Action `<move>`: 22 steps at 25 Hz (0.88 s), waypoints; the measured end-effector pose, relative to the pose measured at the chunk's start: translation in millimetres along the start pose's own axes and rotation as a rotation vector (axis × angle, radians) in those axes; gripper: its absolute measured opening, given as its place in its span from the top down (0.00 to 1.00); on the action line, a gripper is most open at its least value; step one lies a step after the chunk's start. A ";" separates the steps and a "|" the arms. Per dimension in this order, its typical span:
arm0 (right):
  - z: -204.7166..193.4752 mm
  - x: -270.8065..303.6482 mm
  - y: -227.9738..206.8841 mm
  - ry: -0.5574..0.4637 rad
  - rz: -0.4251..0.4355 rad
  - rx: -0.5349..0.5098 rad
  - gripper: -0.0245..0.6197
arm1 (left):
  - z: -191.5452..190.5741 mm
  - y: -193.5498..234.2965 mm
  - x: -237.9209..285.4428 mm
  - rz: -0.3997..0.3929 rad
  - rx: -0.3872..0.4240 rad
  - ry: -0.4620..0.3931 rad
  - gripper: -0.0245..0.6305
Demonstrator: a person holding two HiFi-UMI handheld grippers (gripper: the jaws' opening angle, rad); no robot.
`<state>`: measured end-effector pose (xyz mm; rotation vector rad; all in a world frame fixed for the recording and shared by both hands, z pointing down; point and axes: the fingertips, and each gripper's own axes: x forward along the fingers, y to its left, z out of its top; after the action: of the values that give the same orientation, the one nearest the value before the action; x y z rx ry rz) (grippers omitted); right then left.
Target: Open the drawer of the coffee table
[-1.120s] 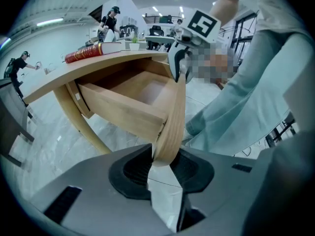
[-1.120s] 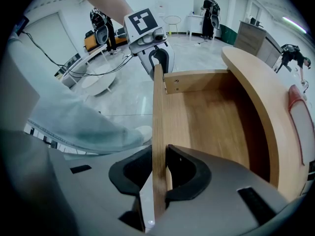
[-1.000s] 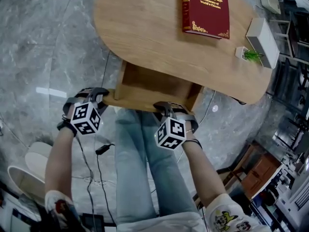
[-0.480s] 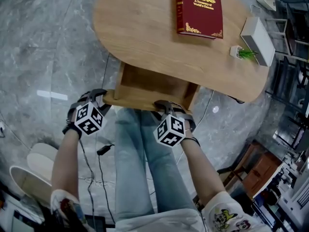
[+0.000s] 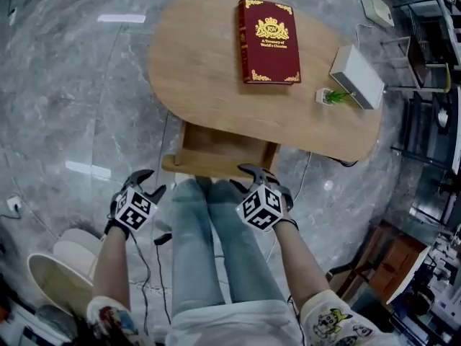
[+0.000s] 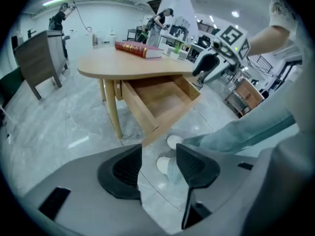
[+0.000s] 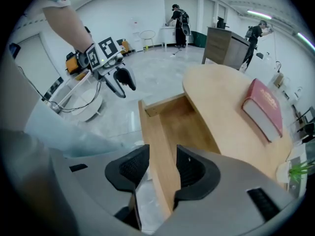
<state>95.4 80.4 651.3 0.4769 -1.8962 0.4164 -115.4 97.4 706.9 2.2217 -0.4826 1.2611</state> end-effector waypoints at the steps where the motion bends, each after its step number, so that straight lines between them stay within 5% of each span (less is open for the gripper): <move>1: 5.9 -12.6 -2.7 -0.016 -0.014 0.013 0.74 | 9.4 -2.7 -11.7 0.014 -0.012 -0.018 0.66; 8: 52.8 -117.1 -47.6 -0.165 -0.124 0.082 0.74 | 130.4 -13.2 -87.2 0.114 -0.002 -0.191 0.66; 22: 79.8 -385.8 -104.9 -0.527 -0.392 0.217 0.74 | 375.8 -140.1 -236.8 0.154 0.139 -0.573 0.67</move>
<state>214.8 1.2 269.6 1.1719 -2.1956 0.2472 96.0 -9.4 305.9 2.7054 -0.8110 0.7224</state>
